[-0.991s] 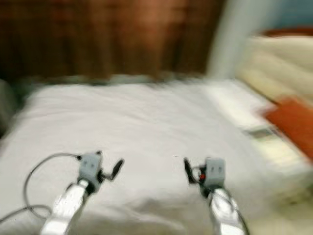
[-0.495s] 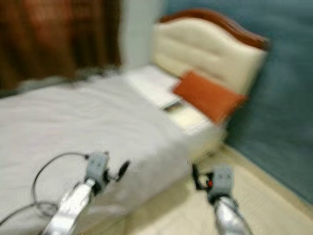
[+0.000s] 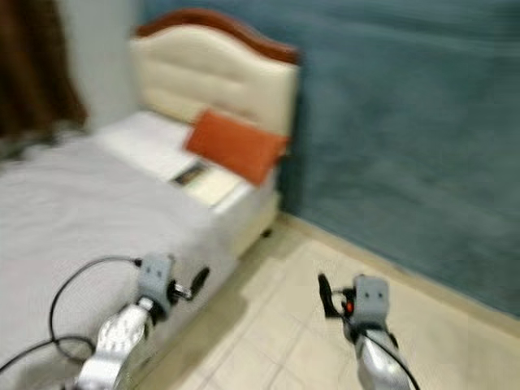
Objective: Clean up the room
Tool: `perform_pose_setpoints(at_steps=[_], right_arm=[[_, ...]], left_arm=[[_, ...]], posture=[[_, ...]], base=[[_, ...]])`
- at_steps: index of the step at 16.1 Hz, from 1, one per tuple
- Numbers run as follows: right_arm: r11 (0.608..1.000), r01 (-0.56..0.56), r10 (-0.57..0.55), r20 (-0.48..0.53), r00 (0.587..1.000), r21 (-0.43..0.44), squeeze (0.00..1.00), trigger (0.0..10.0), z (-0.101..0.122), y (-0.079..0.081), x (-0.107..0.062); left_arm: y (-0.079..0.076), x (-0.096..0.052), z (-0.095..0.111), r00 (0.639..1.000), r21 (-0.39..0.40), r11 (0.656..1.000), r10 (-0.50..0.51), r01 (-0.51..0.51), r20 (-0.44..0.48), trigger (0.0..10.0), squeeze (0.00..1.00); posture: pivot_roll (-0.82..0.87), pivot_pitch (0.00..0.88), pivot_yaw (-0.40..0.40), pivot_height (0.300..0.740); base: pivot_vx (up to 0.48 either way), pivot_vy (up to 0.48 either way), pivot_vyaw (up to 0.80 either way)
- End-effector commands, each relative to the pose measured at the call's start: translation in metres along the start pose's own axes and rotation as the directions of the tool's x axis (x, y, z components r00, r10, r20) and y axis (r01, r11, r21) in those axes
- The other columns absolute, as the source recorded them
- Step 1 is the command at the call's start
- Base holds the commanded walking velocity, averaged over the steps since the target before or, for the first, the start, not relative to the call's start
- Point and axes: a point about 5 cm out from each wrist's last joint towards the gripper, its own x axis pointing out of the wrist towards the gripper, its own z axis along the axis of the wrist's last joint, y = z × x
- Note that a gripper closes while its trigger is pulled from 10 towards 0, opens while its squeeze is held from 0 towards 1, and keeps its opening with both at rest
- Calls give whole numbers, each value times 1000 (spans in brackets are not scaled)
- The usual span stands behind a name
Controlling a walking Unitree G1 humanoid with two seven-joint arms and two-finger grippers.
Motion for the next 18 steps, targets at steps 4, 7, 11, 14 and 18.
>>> perform_pose_setpoints(at_steps=[4,7,11,14,18], right_arm=[[1000,14,-14,16,1000,-10,0,10000,5,-4,0],[1000,18,-18,15,1000,-12,0,10000,4,-4,-3],[1000,16,-16,19,1000,-26,0,10000,4,-5,-5],[1000,1,-1,12,1000,-22,0,10000,2,-5,-8],[1000,-3,3,14,1000,-18,0,10000,2,-6,-9]], left_arm=[[-5,7,2,1000,-19,1000,-13,13,-2,10000,0],[-6,8,2,1000,-11,1000,-27,26,-4,10000,0],[-6,11,3,1000,-3,1000,-31,31,-4,10000,0],[-8,13,2,999,-5,999,-36,36,-10,10000,0],[-11,20,5,999,-3,999,-39,39,-17,10000,0]], posture=[[-50,0,-1,740],[-58,0,5,740],[-68,0,8,740],[-76,0,7,740],[-91,0,14,740]], base=[[412,-181,-800],[414,-160,-800],[419,0,-600],[420,0,0],[423,0,0]])
